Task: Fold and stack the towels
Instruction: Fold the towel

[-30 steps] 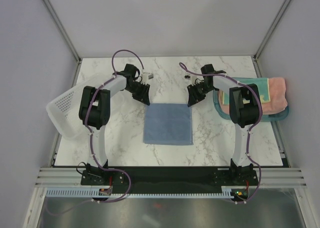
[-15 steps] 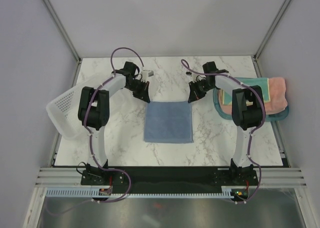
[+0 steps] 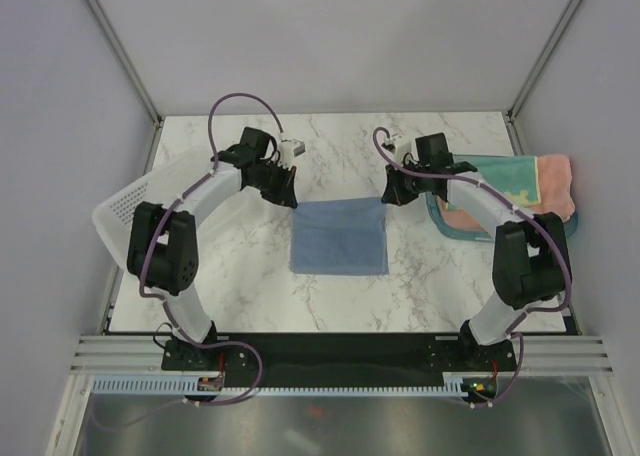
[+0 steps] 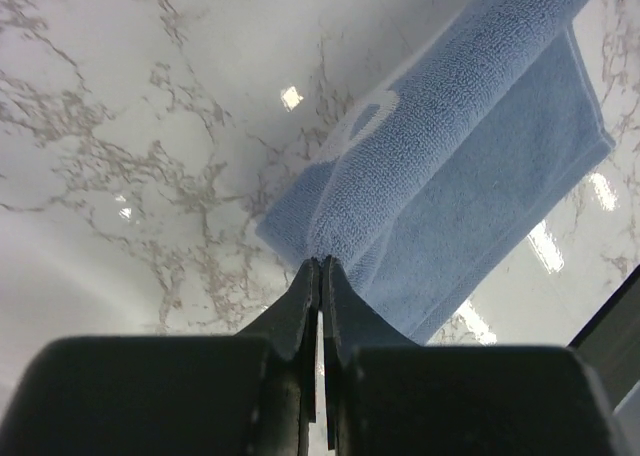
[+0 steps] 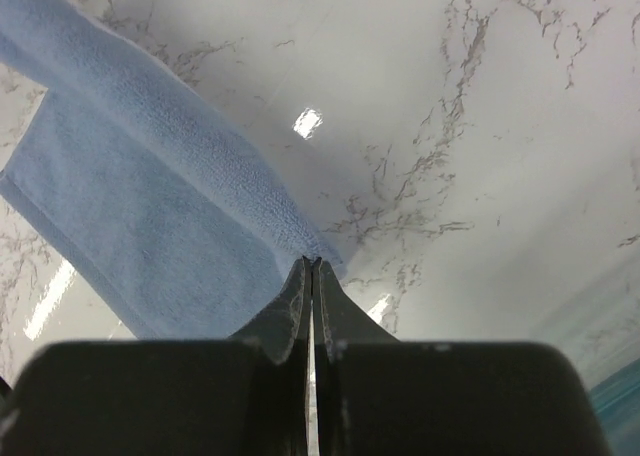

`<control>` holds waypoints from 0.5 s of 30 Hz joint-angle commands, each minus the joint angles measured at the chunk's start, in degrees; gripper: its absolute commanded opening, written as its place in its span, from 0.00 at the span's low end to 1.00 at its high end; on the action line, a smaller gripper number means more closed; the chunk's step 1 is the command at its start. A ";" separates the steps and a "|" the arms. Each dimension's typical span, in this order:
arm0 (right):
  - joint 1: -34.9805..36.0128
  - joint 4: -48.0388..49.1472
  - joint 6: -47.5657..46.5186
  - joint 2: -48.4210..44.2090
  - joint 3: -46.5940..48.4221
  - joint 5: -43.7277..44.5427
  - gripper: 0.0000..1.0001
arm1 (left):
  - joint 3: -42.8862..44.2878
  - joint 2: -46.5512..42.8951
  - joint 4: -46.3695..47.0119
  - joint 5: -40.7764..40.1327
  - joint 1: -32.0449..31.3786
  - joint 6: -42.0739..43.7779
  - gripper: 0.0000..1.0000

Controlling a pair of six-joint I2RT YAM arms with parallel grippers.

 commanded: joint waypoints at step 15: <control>8.32 5.36 17.54 -23.37 -20.84 21.11 0.00 | -19.27 -19.08 6.88 -15.75 -9.72 -7.76 0.02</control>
